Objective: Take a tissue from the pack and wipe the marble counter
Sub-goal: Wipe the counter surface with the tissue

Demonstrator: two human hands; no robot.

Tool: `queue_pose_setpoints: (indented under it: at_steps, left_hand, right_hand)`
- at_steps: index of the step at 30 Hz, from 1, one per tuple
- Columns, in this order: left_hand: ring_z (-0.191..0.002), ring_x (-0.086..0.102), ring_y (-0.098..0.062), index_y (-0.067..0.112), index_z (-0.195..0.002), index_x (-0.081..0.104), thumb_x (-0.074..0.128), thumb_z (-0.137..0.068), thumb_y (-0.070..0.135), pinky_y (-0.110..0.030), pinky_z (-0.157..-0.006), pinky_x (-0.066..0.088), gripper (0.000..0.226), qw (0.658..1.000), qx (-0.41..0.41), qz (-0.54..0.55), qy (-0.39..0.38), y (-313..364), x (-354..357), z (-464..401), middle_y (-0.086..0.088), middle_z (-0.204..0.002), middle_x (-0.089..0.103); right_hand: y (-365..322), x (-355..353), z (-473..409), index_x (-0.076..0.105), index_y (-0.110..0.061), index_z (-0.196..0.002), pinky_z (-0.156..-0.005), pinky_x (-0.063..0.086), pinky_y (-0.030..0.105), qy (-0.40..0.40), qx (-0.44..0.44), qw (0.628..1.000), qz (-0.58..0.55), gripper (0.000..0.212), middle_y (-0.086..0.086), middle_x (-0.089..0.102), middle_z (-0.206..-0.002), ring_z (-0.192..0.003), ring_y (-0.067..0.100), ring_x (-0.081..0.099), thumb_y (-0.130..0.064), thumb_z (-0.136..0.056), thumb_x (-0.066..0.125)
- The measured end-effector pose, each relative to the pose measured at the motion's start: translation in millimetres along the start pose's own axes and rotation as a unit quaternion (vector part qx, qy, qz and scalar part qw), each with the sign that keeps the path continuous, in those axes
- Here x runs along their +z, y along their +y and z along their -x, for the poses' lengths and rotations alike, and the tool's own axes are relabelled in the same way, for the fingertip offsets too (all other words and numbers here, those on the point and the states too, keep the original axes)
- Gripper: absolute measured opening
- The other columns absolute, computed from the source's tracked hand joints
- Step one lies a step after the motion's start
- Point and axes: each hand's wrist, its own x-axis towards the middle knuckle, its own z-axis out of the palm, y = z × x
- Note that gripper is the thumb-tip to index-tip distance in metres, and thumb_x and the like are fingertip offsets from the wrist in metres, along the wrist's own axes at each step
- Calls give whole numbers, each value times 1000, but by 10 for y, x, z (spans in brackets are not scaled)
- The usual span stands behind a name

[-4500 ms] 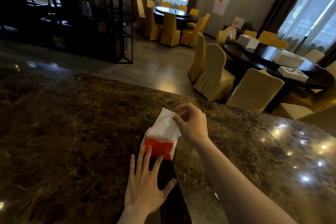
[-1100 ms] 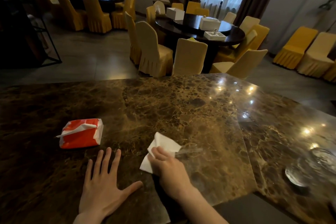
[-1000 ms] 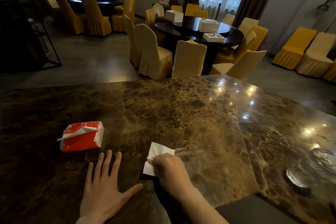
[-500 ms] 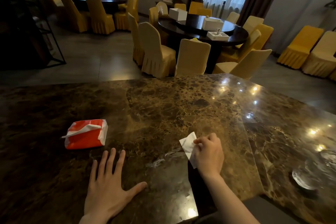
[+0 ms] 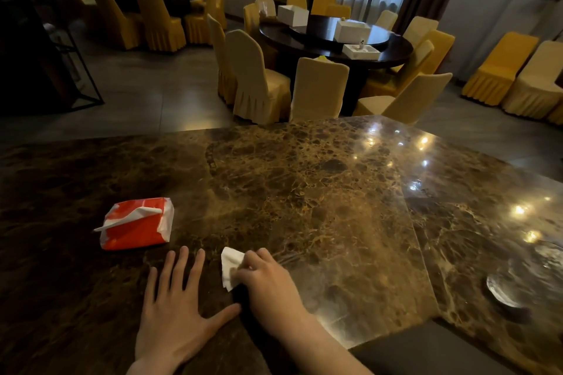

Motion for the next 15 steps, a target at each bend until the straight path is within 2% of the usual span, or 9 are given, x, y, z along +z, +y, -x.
queue_pose_setpoints:
  at_steps: [2, 4, 7, 9, 11, 13, 15]
  left_hand:
    - [-158, -25, -20, 35, -157, -28, -5, -48, 114, -52, -132, -10, 137, 1000, 1, 5, -2, 1, -8, 9, 0, -174, -24]
    - [-158, -27, -19, 35, -156, -30, -2, -48, 115, -52, -132, -11, 137, 1000, -1, 14, -5, -3, -10, 11, 1, -173, -25]
    - [-157, -29, -19, 37, -153, -33, 0, -48, 116, -51, -131, -12, 136, 1000, -2, 13, -6, -5, -9, 11, 2, -172, -28]
    - [-157, -29, -19, 36, -153, -35, 0, -48, 116, -52, -131, -13, 137, 1000, -2, 11, -13, -2, -13, 13, 2, -172, -29]
    - [-156, -30, -19, 36, -152, -36, 1, -47, 116, -52, -131, -13, 137, 1000, -4, 12, -14, 4, -25, 4, 2, -171, -30]
    - [-156, -31, -18, 36, -152, -37, 1, -48, 116, -52, -131, -13, 137, 1000, -2, 12, -20, 4, -36, 10, 2, -171, -31]
    - [-156, -30, -18, 37, -152, -36, 2, -47, 117, -52, -131, -13, 138, 1000, -4, 10, -28, 17, -40, 12, 2, -171, -30]
  right_hand:
    - [98, -6, 30, 74, -20, -108, -71, 54, 34, 12, 8, 1000, 23, 17, 1, 62, -108, -102, 22, 50, -19, -91, 68]
    - [411, -116, 143, 75, -20, -107, -75, 51, 33, 64, 106, 991, 48, 17, 1, 64, -111, -106, 22, 52, -24, -95, 65]
    - [947, -402, 294, 79, -20, -103, -75, 49, 35, 120, 292, 946, 70, 17, 2, 63, -104, -103, 23, 52, -20, -95, 63]
    - [1023, -446, 263, 79, -20, -104, -75, 49, 34, 125, 332, 931, 83, 21, 1, 62, -104, -102, 22, 50, -16, -97, 60]
    - [825, -362, 137, 78, -20, -109, -79, 48, 32, 124, 297, 944, 75, 21, 1, 63, -110, -108, 21, 50, -22, -99, 59]
    - [480, -183, 17, 77, -19, -111, -83, 50, 33, 108, 217, 970, 38, 21, 2, 65, -113, -111, 21, 51, -25, -97, 63]
    - [180, -6, -4, 77, -19, -107, -75, 53, 33, 77, 125, 989, 16, 18, 0, 66, -107, -105, 22, 53, -23, -93, 67]
